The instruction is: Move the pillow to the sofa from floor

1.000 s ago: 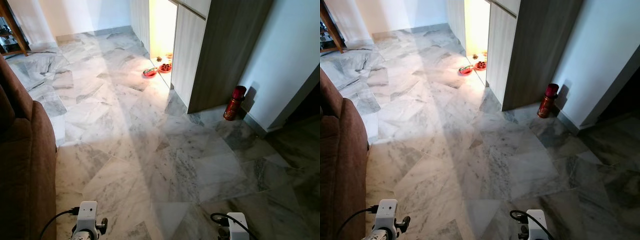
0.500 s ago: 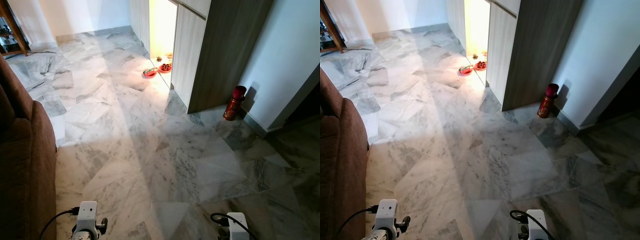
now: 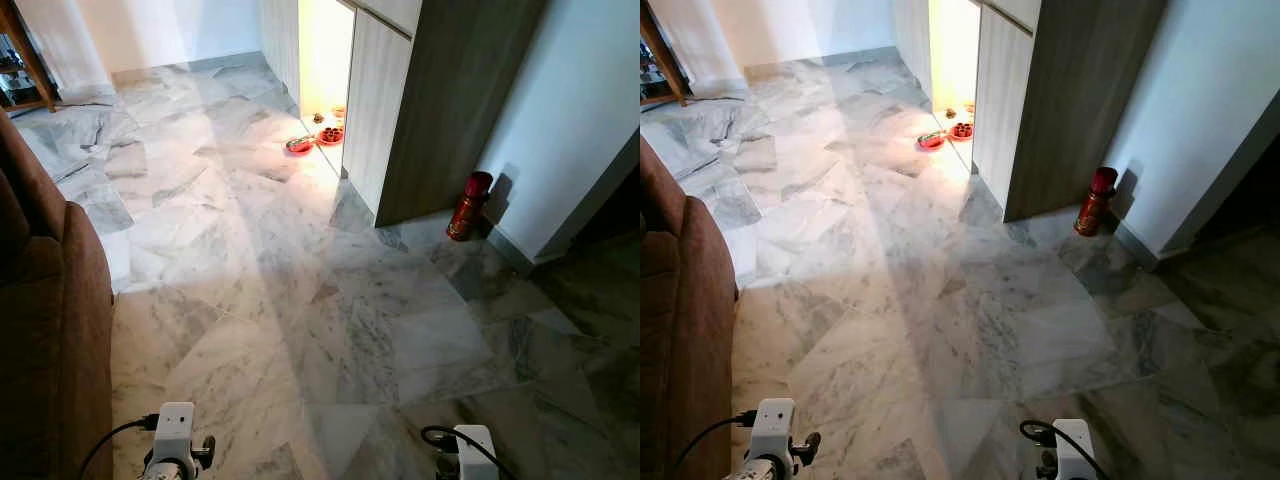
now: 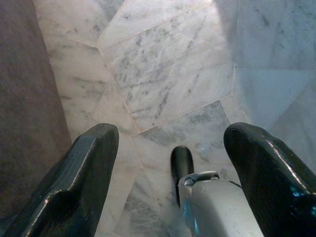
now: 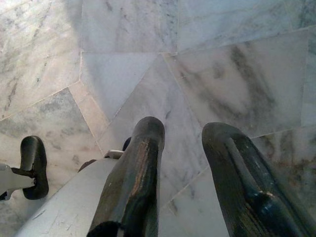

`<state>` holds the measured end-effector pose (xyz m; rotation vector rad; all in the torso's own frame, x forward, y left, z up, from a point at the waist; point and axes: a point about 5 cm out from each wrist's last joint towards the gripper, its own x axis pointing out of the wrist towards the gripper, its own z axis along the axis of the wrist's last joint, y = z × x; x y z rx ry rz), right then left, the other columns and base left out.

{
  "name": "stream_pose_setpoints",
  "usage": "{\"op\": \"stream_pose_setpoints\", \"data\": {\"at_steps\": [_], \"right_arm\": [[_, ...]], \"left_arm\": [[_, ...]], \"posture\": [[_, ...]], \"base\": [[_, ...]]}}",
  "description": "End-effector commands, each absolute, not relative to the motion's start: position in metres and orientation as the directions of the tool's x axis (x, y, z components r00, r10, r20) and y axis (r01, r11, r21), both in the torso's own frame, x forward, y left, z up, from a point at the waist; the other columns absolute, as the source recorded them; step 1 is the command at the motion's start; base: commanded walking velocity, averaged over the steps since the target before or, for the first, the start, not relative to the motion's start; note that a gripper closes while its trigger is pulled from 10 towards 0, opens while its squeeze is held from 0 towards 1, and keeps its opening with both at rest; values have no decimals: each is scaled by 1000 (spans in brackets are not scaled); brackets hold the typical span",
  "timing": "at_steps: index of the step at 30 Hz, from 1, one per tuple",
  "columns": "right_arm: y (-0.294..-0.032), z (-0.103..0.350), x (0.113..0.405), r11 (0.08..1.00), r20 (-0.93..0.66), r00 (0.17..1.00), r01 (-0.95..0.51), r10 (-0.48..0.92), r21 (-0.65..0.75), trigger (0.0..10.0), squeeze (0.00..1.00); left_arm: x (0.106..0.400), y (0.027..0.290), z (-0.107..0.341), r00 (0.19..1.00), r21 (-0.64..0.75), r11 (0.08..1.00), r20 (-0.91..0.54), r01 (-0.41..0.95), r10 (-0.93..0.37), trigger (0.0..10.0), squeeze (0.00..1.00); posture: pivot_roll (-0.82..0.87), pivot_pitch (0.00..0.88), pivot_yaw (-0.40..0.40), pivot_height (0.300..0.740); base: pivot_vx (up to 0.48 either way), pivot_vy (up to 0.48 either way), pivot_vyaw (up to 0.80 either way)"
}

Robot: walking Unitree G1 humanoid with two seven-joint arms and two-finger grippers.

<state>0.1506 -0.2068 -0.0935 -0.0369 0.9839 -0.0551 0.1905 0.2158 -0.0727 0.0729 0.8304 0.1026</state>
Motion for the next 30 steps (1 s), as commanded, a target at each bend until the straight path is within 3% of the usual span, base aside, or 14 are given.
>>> {"op": "stream_pose_setpoints", "data": {"at_steps": [1, 21, 22, 30], "right_arm": [[-189, -87, 176, 980, -803, 594, 180, -36, 90, 10000, 0], [-189, -87, 176, 980, -803, 594, 180, -36, 90, 10000, 0], [-187, -89, 172, 982, -812, 583, 169, -28, 88, 10000, 0], [-187, -90, 168, 982, -818, 574, 172, -33, 81, 10000, 0]], "left_arm": [[176, 203, -84, 576, 100, 992, -816, 80, 36, 10000, 0], [176, 203, -84, 576, 100, 992, -816, 80, 36, 10000, 0], [177, 198, -84, 588, 93, 993, -808, 72, 33, 10000, 0], [175, 203, -84, 590, 92, 994, -806, 55, 42, 10000, 0]], "posture": [[-14, 41, -18, 740], [-14, 41, -18, 740], [-35, 6, -12, 740], [-39, 3, 0, 740]], "base": [[0, 0, 0], [0, 0, 0], [0, 0, 0], [0, 0, 0]]}}
